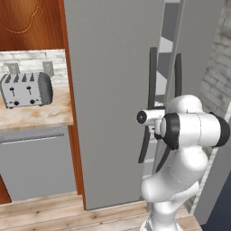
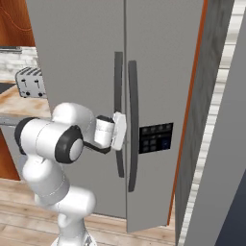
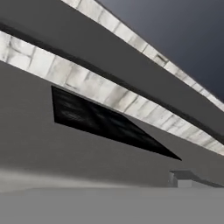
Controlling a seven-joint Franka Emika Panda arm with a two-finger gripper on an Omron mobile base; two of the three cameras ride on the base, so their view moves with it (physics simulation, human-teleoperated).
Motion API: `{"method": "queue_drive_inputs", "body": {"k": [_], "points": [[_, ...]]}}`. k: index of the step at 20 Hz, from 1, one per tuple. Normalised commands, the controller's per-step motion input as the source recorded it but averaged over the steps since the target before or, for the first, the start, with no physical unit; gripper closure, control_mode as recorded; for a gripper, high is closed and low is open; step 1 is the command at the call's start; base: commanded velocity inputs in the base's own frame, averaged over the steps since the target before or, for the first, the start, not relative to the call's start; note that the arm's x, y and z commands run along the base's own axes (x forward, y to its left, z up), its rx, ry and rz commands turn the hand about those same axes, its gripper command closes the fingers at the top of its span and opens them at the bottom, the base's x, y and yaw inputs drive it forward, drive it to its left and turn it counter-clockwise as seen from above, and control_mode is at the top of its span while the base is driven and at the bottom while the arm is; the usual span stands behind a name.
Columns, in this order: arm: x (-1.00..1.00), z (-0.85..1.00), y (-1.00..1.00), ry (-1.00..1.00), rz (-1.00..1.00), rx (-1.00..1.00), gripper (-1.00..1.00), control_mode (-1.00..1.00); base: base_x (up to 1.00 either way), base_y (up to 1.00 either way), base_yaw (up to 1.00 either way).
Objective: Place one of the steaks on the plate and the other in the bowl. Then place the bowl in the fridge.
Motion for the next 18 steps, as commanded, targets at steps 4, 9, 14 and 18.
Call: {"method": "queue_drive_inputs", "body": {"k": [4, 9, 14, 18], "points": [[-0.54, 0.0, -0.79, 0.0, -0.01, -0.01, -1.0, -1.0, 0.0, 0.0, 0.0], [-1.0, 0.0, -0.99, 0.0, -0.06, 0.0, -1.0, -1.0, 0.0, 0.0, 0.0], [-0.95, 0.09, -0.96, 0.03, -0.09, -0.01, -1.0, -1.0, 0.0, 0.0, 0.0], [-0.52, 0.0, -0.94, 0.06, 0.0, -0.04, -1.0, -1.0, 0.0, 0.0, 0.0]]}}
